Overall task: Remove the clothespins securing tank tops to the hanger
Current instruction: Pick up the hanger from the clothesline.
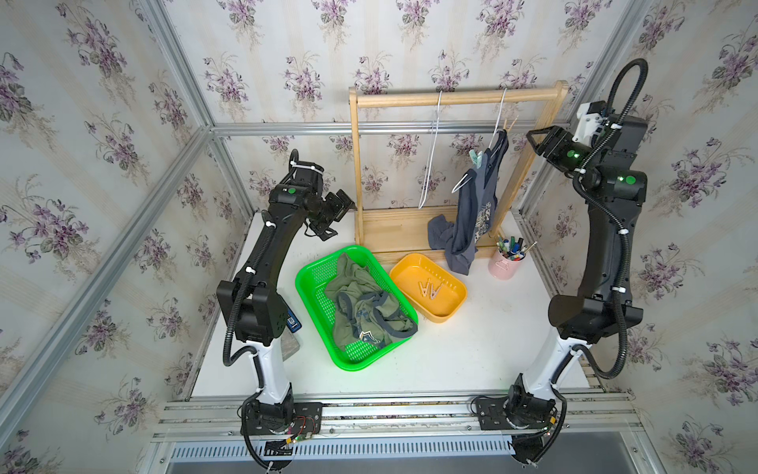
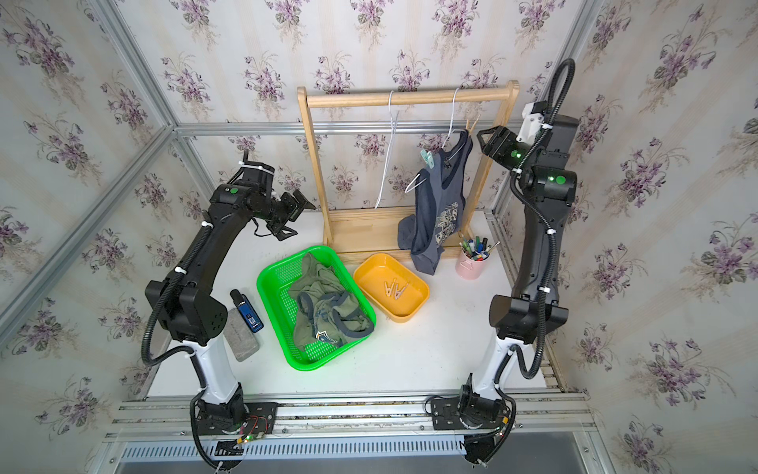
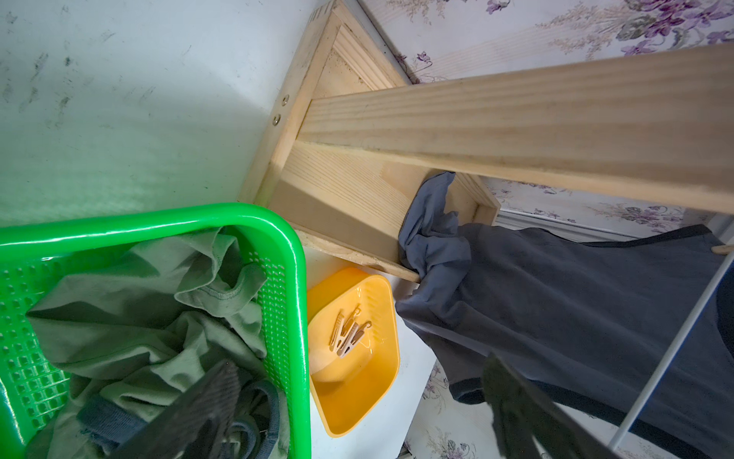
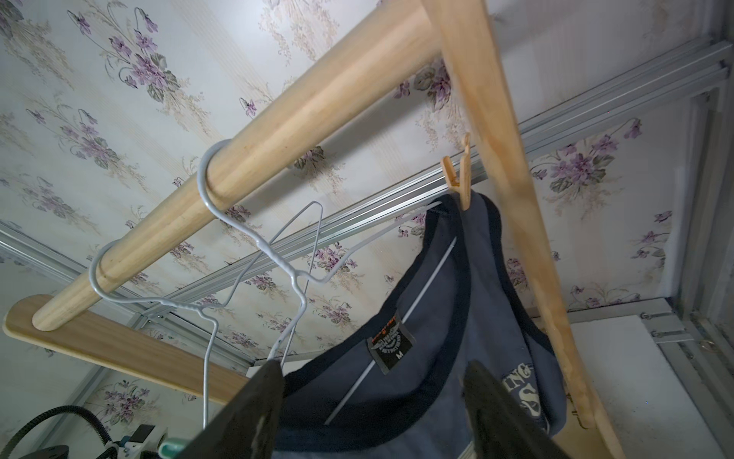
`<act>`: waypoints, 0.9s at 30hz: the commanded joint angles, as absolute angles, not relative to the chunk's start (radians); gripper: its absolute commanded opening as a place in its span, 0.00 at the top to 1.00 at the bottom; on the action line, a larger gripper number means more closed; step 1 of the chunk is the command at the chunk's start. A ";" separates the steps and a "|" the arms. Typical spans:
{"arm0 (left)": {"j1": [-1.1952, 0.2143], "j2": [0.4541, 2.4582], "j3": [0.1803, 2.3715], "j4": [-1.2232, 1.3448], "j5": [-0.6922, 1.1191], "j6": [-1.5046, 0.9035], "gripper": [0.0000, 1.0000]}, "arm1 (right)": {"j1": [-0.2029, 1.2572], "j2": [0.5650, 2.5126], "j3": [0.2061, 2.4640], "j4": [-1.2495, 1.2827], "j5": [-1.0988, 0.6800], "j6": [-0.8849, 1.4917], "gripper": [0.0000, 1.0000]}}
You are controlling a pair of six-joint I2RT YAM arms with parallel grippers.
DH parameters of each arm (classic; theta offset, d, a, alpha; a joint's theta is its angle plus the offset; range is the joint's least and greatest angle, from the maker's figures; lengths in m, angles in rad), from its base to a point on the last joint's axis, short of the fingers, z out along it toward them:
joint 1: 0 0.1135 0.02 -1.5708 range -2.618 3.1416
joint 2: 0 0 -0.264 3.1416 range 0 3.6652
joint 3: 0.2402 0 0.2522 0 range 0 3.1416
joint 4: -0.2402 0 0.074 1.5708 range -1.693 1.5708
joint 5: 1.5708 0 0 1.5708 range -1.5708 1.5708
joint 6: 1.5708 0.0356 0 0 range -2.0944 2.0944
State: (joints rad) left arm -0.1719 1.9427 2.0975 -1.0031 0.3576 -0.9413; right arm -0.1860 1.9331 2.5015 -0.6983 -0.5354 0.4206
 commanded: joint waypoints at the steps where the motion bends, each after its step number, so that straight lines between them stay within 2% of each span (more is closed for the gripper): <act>1: -0.173 1.931 2.090 -1.010 0.349 -0.928 0.02 | -0.145 1.945 2.502 -0.642 -0.555 0.467 0.28; 13: -0.171 1.913 2.069 -1.011 0.339 -0.920 0.02 | -0.031 2.033 2.502 -0.545 -0.589 0.621 0.28; 16: -0.170 1.908 2.064 -1.010 0.337 -0.920 0.02 | -0.019 2.060 2.503 -0.521 -0.601 0.644 0.32; 17: -0.170 1.906 2.062 -1.010 0.336 -0.917 0.02 | -0.016 2.066 2.505 -0.509 -0.605 0.647 0.37; 18: -0.170 1.903 2.057 -1.011 0.336 -0.916 0.02 | -0.014 2.071 2.505 -0.500 -0.608 0.651 0.45; 19: -0.169 1.900 2.052 -1.010 0.335 -0.916 0.02 | -0.014 2.072 2.505 -0.492 -0.612 0.653 0.55; 21: -0.169 1.890 2.041 -1.011 0.330 -0.914 0.02 | -0.014 2.067 2.507 -0.485 -0.605 0.651 0.83; 23: -0.168 1.882 2.034 -1.012 0.323 -0.910 0.02 | -0.014 2.057 2.506 -0.481 -0.603 0.637 1.00; 27: -0.169 1.879 2.037 -1.011 0.322 -0.910 0.02 | -0.014 2.035 2.508 -0.479 -0.647 0.599 1.00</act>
